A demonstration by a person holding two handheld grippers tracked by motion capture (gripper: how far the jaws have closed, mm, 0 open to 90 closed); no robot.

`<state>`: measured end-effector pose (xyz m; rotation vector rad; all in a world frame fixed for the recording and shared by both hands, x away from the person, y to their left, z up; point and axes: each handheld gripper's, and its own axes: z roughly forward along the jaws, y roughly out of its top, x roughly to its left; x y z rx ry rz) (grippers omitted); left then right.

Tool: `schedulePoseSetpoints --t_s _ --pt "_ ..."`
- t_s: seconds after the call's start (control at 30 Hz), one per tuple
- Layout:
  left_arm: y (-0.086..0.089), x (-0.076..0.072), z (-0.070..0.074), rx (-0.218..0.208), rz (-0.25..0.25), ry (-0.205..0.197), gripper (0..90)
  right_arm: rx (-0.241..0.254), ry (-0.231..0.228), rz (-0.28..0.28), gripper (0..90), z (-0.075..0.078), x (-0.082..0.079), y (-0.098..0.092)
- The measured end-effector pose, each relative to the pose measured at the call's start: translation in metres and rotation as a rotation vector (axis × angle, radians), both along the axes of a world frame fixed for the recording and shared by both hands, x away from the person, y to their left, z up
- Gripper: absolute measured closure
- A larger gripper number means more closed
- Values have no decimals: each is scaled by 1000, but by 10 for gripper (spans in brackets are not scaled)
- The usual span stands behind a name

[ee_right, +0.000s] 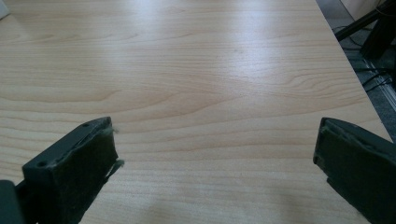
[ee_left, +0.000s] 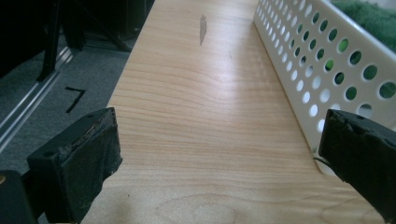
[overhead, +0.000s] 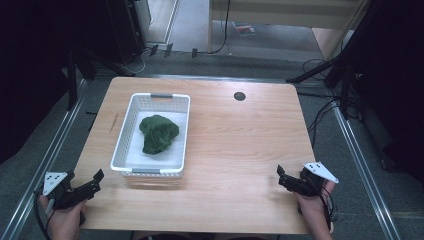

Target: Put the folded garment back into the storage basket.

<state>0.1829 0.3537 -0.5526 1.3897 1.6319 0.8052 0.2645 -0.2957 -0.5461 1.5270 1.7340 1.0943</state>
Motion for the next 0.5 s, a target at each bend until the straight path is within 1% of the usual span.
schedulePoseSetpoints --t_s 0.17,0.27,0.37,0.5 --pt "1 1 0 -15 7 9 7 -2 -1 1 0 0 0 0" --pt "-2 2 0 11 23 16 28 -1 1 -1 0 0 0 0" --pt "-3 3 0 32 14 29 34 -4 3 -2 0 0 0 1" --pt "-3 4 0 23 19 32 34 -4 3 -2 0 0 0 1"
